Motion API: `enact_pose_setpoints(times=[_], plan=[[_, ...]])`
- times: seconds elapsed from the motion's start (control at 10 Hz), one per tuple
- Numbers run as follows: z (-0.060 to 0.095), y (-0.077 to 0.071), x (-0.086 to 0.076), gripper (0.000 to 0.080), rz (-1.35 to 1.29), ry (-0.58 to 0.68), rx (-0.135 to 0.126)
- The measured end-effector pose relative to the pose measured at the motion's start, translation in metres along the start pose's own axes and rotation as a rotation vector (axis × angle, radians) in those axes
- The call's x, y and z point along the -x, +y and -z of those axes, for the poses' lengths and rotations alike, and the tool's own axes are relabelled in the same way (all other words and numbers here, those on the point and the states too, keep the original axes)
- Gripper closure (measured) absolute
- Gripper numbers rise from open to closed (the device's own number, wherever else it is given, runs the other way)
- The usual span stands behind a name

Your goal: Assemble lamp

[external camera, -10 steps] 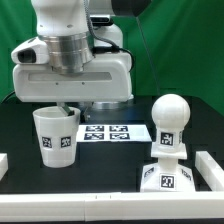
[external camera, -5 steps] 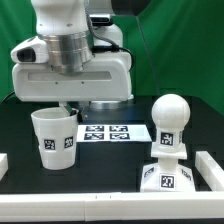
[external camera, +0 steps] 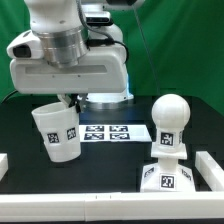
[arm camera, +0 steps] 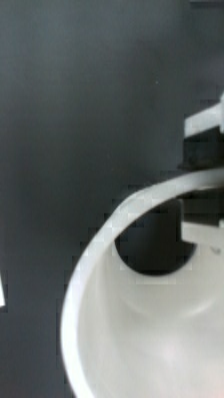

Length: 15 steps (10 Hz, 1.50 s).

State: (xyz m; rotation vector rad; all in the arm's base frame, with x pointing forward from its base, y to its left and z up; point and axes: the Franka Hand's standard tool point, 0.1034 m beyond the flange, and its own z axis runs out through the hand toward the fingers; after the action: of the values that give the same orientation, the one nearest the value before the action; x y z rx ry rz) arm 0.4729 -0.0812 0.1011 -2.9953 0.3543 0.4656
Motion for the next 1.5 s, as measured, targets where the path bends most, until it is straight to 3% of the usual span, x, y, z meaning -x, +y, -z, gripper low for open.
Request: enact_pose_setpoints(times=[0.1,0.2,0.4,0.6,0.8,1.0,1.5], plan=[[0.000,-0.002,0.008,0.0755,-0.010,-0.020,-0.005],[-0.002,-0.005,0.022,0.0755,-0.026,-0.119,-0.015],[-0.004,-0.004,0.018,0.0755,-0.032,-0.274,-0.013],[-0.006,-0.003,0.026,0.0755,-0.037,-0.428,-0.015],[0.016,0.001,0.031,0.0755,-0.042,-0.714,-0.032],[0.022,0.002,0.022,0.0755,-0.045,-0.879,-0.023],[0.016,0.003,0.018,0.0755,-0.047,-0.902,-0.016]])
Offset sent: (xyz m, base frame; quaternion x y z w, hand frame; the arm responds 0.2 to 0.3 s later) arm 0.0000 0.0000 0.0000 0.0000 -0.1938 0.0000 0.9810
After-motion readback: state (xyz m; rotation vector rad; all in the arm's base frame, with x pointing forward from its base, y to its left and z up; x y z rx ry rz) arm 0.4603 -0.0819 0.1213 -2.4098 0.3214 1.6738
